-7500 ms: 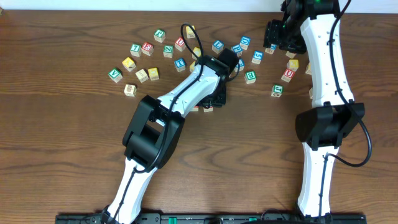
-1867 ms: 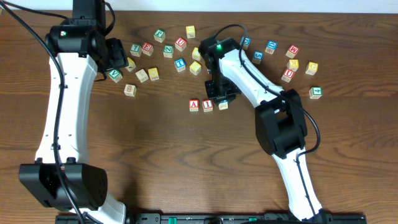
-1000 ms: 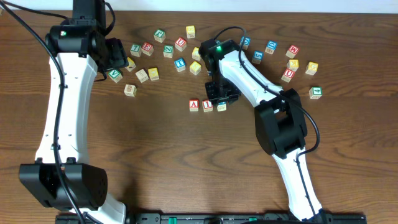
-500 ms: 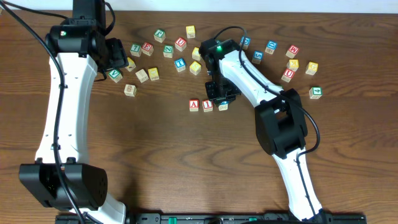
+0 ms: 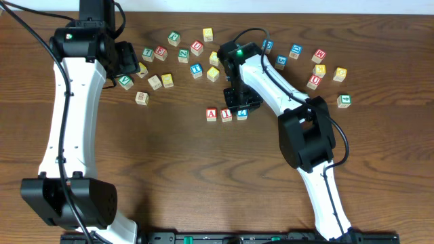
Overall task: Spell out AI2
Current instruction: 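Open right gripper and lift it away from the blocks, then lower both grippers to either end of the A-I-2 row and push inward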
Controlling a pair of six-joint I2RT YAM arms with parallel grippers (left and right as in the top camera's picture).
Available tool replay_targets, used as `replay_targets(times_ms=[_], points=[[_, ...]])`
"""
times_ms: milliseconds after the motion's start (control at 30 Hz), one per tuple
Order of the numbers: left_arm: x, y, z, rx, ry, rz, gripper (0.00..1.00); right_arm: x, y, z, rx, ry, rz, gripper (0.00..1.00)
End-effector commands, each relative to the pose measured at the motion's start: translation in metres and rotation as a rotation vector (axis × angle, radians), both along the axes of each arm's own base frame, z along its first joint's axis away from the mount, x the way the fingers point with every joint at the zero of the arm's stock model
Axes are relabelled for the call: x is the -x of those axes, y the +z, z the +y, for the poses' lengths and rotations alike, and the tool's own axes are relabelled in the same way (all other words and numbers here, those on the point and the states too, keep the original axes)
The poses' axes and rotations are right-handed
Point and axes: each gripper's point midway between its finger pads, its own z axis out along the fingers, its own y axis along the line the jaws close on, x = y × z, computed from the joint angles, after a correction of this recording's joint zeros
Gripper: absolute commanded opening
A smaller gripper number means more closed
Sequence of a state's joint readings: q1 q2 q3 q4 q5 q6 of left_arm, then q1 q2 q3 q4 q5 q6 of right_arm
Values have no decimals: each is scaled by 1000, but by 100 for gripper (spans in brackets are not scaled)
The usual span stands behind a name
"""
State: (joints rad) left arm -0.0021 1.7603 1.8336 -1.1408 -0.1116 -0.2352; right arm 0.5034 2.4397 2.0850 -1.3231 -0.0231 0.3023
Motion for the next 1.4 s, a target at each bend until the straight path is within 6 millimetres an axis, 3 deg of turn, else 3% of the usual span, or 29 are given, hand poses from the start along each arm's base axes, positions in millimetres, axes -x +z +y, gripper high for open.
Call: replay_targets(times_ms=[0,233,400,533,667,900,1167,1367], points=[[-1,3,2,-14,1,-7,74,-7,6,0,-10,5,-19,45],[-1,3,2,-14,1,-7,74,-16,34,2,-40,19,-71,43],[-1,2,0,-2,-4,-6,74,-26,83,-4,-90,5,-173,44],[1,-1,-12,65,-34,8,73,-26,129,-20,-120,-25,-245,48],[14,-10,-16,89,-37,67,69,-21,151,-43,-120,-56,-256,49],[34,-49,-31,132,-64,187,57,-8,131,-72,-77,-105,-152,45],[34,-97,-75,172,-169,216,42,3,77,-73,-64,-129,-88,39],[34,-126,-117,182,-244,259,32,0,43,-57,-149,-136,-101,36]])
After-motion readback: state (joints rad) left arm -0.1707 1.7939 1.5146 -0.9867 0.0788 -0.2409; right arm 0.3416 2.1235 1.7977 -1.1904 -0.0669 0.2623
